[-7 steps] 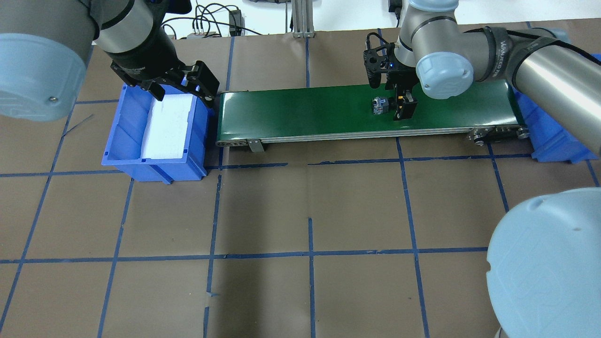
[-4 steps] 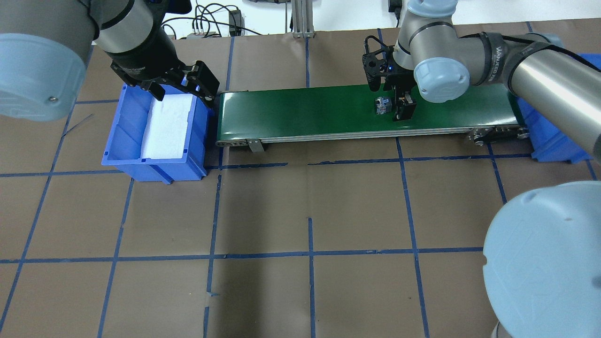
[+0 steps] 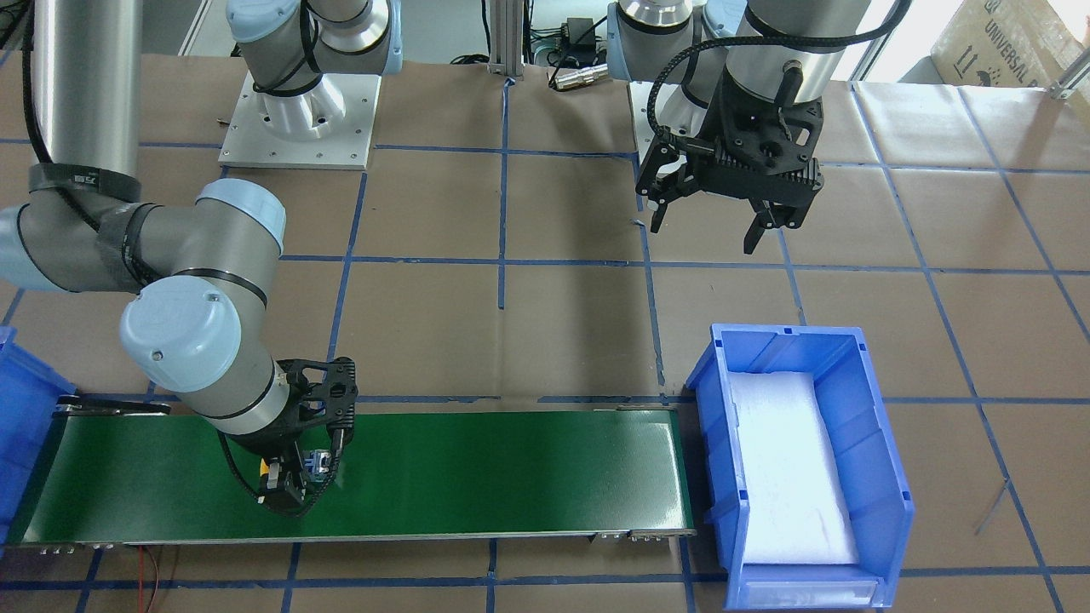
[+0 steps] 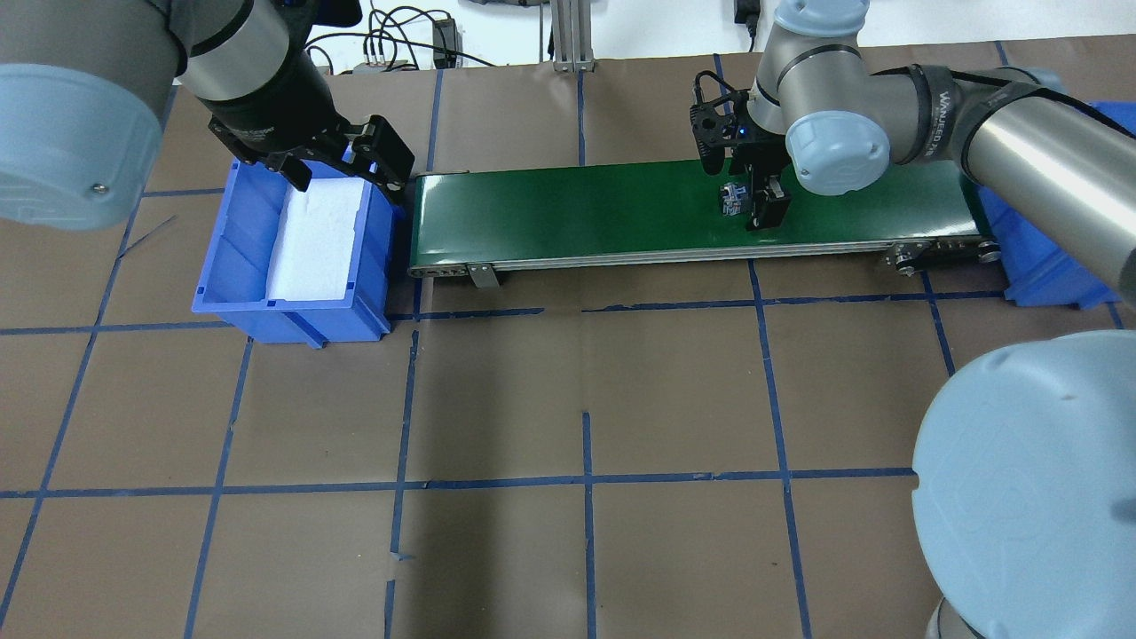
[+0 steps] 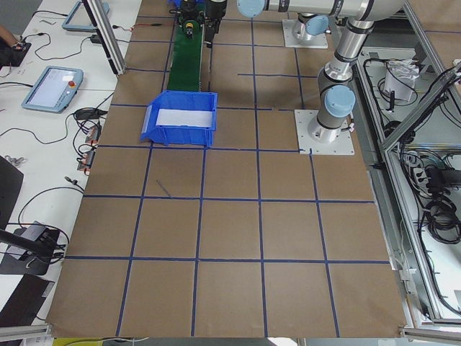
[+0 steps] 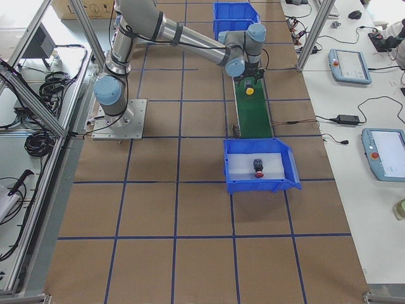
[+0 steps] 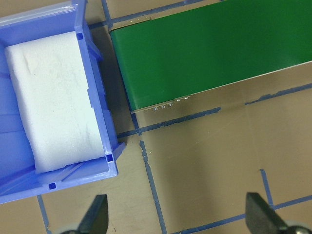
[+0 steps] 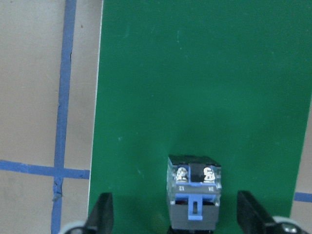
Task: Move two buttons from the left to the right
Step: 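Carry the yellow button to the far blue bin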
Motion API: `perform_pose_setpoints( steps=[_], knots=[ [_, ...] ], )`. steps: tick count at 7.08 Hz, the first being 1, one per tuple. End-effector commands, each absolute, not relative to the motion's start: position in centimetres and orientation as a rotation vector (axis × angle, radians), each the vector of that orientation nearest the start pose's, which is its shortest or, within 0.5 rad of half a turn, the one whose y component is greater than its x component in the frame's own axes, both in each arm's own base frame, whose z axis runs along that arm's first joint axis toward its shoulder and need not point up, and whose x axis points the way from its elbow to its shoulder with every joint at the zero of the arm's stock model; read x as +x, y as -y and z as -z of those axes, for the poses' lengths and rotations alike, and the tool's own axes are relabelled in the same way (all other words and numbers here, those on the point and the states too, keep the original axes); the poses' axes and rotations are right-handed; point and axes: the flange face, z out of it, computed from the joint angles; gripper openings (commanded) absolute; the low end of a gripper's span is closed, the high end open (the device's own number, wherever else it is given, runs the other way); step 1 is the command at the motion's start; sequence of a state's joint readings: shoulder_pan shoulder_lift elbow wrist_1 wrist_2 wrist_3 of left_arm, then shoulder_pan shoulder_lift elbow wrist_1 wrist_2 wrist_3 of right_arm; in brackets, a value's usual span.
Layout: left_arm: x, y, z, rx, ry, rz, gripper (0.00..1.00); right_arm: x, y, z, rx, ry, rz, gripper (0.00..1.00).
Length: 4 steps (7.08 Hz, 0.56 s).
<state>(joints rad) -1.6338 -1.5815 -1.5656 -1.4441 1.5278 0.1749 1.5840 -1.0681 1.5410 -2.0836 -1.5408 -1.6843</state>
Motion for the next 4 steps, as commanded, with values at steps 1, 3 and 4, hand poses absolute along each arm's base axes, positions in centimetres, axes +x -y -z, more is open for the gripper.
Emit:
perform_pose_setpoints(
  steps=[1,3,4],
  knots=[
    [-16.9,49.9,-49.8,0.381,-3.150,0.196,1.00,13.5,65.9,-26.5,-2.351,-2.103,0.095,0.34],
    [-16.9,49.8,-49.9,0.380,-3.148,0.198,1.00,11.8,66.4,-26.8,-2.315,-2.138,0.105,0.08],
    [-17.0,49.8,-49.9,0.383,-3.148,0.198,1.00,11.9,66.9,-28.0,-2.298,-2.159,0.152,0.08]
  ],
)
